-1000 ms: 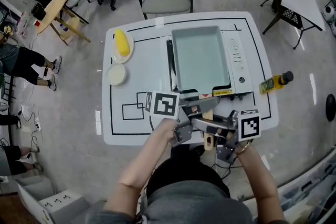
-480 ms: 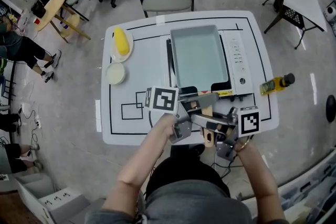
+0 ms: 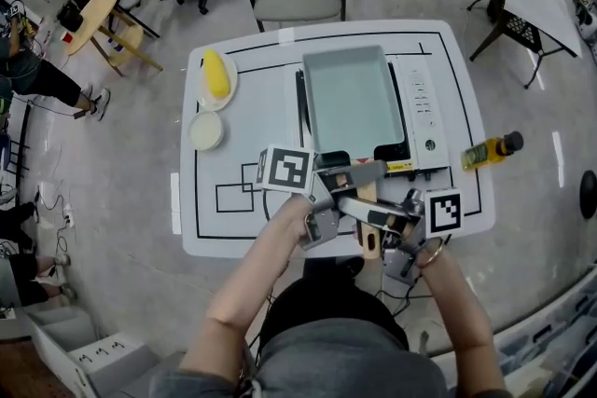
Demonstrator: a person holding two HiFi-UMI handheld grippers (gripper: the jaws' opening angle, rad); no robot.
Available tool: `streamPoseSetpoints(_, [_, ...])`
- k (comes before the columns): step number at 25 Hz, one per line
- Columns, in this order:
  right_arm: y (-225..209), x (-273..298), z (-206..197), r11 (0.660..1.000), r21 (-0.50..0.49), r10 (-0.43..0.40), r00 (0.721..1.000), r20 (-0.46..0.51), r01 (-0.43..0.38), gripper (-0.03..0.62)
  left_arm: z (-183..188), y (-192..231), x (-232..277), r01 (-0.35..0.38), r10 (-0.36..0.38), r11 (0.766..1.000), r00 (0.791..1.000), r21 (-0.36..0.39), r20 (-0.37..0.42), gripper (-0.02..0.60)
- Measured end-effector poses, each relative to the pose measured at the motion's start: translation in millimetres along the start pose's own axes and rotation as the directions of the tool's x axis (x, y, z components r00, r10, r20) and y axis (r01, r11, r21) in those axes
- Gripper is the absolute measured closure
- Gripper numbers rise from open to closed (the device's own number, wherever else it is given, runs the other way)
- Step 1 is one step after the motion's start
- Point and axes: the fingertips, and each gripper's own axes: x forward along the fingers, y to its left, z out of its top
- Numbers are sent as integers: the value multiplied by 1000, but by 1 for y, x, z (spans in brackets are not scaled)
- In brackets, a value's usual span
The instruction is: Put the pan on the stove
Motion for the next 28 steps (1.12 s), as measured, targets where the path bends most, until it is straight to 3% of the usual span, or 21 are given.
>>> streamPoseSetpoints(11, [3, 2, 5, 998, 53, 33, 999, 41, -36, 499, 2, -1, 0, 7, -7, 999, 1000, -33, -8, 394])
streamPoseSetpoints(28, [2, 0, 4, 998, 36, 43, 998, 48, -45, 498, 1, 2, 0, -7, 6, 1000, 999, -20, -33, 394])
